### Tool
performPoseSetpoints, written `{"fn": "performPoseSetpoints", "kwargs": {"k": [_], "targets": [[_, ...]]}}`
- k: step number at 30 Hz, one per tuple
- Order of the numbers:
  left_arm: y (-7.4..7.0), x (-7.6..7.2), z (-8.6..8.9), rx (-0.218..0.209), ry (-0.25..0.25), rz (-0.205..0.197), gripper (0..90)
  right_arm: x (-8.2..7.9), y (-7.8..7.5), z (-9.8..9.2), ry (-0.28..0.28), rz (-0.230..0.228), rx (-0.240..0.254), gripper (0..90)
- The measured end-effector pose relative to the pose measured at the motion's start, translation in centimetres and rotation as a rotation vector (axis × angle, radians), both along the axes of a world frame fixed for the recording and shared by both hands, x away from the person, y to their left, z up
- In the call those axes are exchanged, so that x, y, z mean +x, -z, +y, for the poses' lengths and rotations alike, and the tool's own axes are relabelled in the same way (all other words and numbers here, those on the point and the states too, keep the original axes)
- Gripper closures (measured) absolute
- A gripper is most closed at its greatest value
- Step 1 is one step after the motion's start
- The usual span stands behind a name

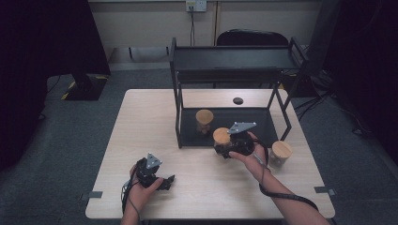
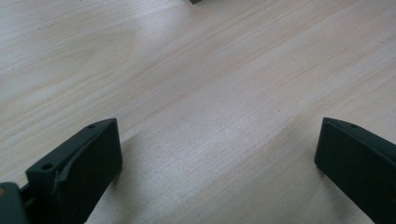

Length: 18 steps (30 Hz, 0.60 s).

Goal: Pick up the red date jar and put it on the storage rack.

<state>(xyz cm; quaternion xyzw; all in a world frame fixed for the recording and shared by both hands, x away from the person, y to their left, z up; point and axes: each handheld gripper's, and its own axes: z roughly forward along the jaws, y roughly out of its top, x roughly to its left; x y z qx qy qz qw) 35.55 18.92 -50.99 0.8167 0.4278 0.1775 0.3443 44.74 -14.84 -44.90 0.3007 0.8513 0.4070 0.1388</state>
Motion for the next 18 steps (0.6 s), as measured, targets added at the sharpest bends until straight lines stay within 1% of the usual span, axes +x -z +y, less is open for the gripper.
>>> {"fn": "performPoseSetpoints", "kwargs": {"k": [6,18], "targets": [[0.0,0.0,0.0,0.000,0.002,0.000,0.3,0.8,0.1,0.0,0.023,-0.006,0.000,25.5],[0.0,0.0,0.1,0.003,0.006,0.001,0.3,2.6,0.5,-0.2,0.075,0.000,0.007,25.5]]}}
